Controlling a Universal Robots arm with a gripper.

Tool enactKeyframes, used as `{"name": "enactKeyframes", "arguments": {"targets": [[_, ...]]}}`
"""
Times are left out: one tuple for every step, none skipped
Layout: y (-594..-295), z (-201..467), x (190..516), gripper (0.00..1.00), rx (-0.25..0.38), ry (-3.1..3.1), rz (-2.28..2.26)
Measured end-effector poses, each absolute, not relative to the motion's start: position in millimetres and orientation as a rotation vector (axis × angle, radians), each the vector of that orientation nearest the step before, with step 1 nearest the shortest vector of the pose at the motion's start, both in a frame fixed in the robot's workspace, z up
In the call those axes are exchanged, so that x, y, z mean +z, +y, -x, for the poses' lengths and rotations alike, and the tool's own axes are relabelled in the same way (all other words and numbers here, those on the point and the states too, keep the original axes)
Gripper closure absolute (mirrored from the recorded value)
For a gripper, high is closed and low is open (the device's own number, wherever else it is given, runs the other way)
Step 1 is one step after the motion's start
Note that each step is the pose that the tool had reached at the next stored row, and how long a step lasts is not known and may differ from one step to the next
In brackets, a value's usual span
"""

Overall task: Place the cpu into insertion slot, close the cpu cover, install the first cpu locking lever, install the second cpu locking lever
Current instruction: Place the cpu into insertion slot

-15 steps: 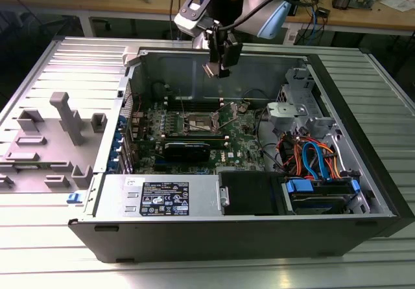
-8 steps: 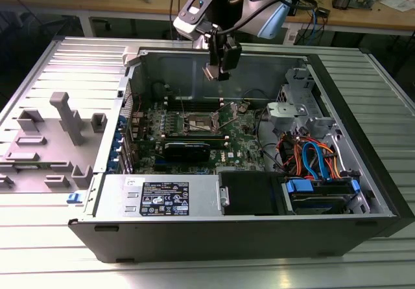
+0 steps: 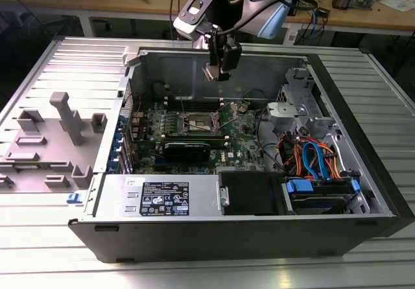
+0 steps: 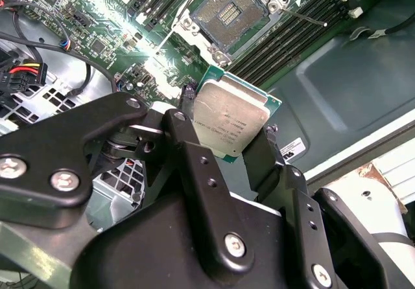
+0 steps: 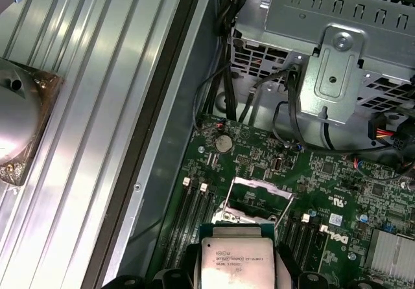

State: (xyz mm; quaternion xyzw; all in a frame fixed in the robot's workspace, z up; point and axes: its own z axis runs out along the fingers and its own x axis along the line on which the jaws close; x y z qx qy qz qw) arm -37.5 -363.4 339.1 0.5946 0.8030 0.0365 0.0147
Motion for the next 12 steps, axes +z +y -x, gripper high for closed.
{"name": "enactKeyframes", "arguments": {"targets": [[-363.4, 37.5, 339.1, 0.46, 0.113, 2.499, -1.851], [-363.4, 37.5, 339.1, 0.46, 0.114, 2.500, -1.851], [-363.4, 37.5, 339.1, 0.46, 0.114, 2.500, -1.851], [-363.5, 37.5, 339.1, 0.46, 0.114, 2.500, -1.851], [-363.5, 37.5, 339.1, 0.46, 0.113, 2.499, -1.852], [-363.5, 37.5, 339.1, 0.46, 0.113, 2.497, -1.854], [-363.5, 37.5, 339.0, 0.46, 0.113, 2.495, -1.857], [-363.5, 37.4, 338.6, 0.46, 0.113, 2.487, -1.867], [-363.4, 37.4, 338.3, 0.46, 0.113, 2.479, -1.877], [-363.4, 37.5, 338.1, 0.46, 0.113, 2.468, -1.890], [-363.5, 37.5, 337.7, 0.46, 0.112, 2.444, -1.920], [-363.5, 37.5, 337.4, 0.46, 0.112, 2.429, -1.938]]}}
